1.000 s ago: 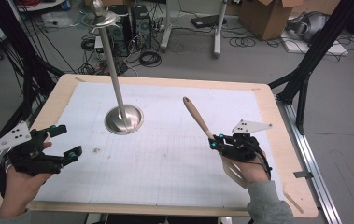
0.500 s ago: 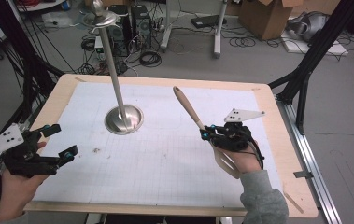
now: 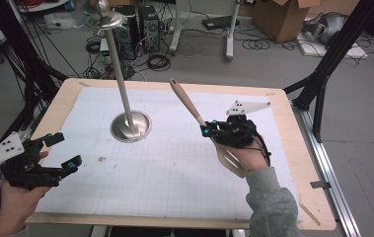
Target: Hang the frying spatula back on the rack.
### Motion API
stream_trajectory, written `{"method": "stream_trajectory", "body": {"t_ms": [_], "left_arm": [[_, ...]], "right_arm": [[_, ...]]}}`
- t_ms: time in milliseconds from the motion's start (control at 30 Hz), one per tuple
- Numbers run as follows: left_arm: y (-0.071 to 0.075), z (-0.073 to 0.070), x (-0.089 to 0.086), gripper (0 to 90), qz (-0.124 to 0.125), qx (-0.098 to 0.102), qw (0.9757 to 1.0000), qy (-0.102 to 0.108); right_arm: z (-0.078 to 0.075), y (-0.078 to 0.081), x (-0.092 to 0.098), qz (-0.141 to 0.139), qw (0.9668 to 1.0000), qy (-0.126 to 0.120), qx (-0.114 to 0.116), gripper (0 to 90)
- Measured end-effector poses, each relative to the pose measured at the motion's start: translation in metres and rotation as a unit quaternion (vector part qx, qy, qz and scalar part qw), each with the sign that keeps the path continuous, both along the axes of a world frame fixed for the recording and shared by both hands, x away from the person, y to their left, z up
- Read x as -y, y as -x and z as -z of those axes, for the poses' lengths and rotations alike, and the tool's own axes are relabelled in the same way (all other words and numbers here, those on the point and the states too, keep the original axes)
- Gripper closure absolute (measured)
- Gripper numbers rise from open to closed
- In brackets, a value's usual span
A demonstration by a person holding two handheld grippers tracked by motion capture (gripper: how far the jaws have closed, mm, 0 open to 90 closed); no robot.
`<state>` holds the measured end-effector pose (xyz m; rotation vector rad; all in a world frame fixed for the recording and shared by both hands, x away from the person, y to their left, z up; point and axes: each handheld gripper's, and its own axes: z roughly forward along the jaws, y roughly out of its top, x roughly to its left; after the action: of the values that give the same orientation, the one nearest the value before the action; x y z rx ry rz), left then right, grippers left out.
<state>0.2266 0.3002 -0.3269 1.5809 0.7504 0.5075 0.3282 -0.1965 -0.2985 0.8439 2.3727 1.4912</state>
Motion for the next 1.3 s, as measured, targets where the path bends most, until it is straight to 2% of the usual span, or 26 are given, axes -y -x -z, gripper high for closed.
{"method": "stream_trajectory", "body": {"t_ms": [233, 733, 867, 967, 1300], "left_arm": [[0.004, 0.000, -0.001, 2.5, -0.003, 0.000, 1.0000, -0.003], [0.007, 0.001, 0.000, 2.4, -0.004, -0.004, 1.0000, -0.007], [0.008, 0.000, -0.001, 2.4, -0.001, -0.001, 1.0000, 0.000], [0.008, 0.002, -0.002, 2.5, -0.004, -0.006, 1.0000, 0.003], [0.010, 0.001, -0.003, 2.5, -0.006, -0.006, 1.0000, 0.001]], "right_arm": [[-0.014, -0.004, -0.013, -0.011, 0.9999, 0.004, 0.009, 78.2], [-0.036, -0.014, -0.030, -0.022, 0.9996, -0.010, 0.013, 78.1], [-0.042, -0.017, -0.035, -0.024, 0.9994, -0.016, 0.017, 78.1], [-0.047, -0.019, -0.039, -0.027, 0.9992, -0.018, 0.021, 78.1], [-0.063, -0.025, -0.055, -0.037, 0.9988, -0.019, 0.027, 78.1]]}}
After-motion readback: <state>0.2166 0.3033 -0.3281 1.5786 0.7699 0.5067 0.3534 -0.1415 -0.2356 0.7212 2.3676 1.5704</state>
